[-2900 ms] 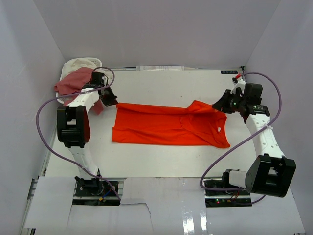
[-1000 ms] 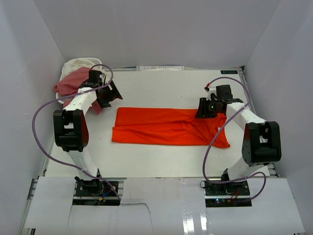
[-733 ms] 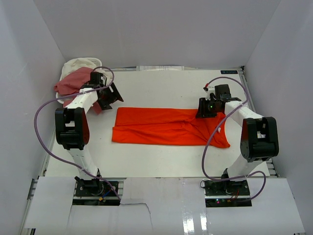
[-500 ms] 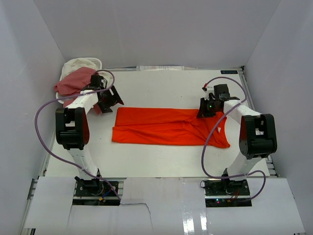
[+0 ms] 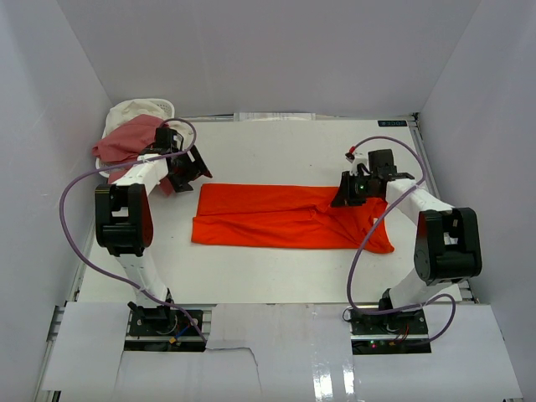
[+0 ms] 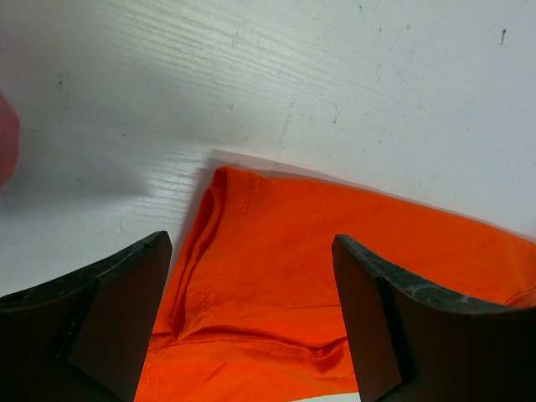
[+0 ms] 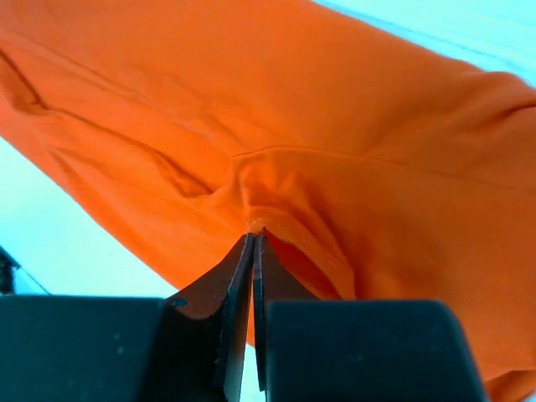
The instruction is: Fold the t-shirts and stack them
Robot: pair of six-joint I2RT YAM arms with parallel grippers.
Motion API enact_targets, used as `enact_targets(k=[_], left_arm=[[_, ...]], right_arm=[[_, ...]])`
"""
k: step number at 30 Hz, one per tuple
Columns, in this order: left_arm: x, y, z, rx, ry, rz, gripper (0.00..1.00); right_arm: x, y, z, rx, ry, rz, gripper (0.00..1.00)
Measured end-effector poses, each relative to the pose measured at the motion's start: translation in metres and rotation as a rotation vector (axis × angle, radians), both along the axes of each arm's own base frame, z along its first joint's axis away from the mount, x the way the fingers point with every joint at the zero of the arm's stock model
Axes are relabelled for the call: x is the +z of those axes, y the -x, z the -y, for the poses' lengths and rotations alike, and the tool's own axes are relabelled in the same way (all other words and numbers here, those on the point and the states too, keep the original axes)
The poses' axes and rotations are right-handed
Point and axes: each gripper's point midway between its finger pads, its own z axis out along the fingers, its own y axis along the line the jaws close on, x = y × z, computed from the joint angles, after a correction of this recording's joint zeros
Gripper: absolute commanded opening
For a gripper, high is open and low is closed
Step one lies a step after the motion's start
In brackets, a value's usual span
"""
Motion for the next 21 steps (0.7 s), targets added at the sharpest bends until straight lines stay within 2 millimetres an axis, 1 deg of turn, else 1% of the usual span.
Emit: enact_targets(k=[3, 6, 8, 9, 11, 13, 14, 15, 17, 21], left_arm=[[0.000, 0.000, 0.000, 0.000, 0.000, 0.001, 0.88], [0.000, 0.000, 0.000, 0.000, 0.000, 0.000, 0.88], [-0.001, 0.001, 0.000, 0.000, 0.000, -0.001, 0.88], [-0.001, 0.001, 0.000, -0.001, 0.000, -0.001, 0.88], [-0.001, 0.001, 0.000, -0.001, 0.000, -0.002, 0.88], [-0.001, 0.001, 0.000, -0.001, -0.001, -0.002, 0.88], [-0.001, 0.001, 0.000, -0.002, -0.001, -0.002, 0.88], [-0.002, 0.001, 0.000, -0.003, -0.002, -0.002, 0.88], [-0.002, 0.001, 0.000, -0.003, -0.002, -0.002, 0.88], [-0.002, 0.001, 0.000, -0.003, -0.002, -0.002, 0.88]], right_arm=[[0.006, 0.008, -0.006, 0.009, -0.022, -0.007, 0.08], [0.006, 0.023, -0.012, 0.015, -0.044, -0.034, 0.08], [0.004, 0.035, -0.017, 0.019, -0.070, -0.066, 0.11], [0.002, 0.041, -0.021, 0.024, -0.092, -0.086, 0.17], [-0.002, 0.052, -0.027, 0.030, -0.128, -0.130, 0.18], [-0.004, 0.062, -0.034, 0.040, -0.178, -0.168, 0.22], [-0.004, 0.066, -0.037, 0.044, -0.206, -0.184, 0.81], [-0.003, 0.071, -0.040, 0.044, -0.238, -0.210, 0.90], [0.000, 0.077, -0.045, 0.056, -0.287, -0.237, 0.90], [0.011, 0.076, -0.049, 0.061, -0.315, -0.219, 0.90]])
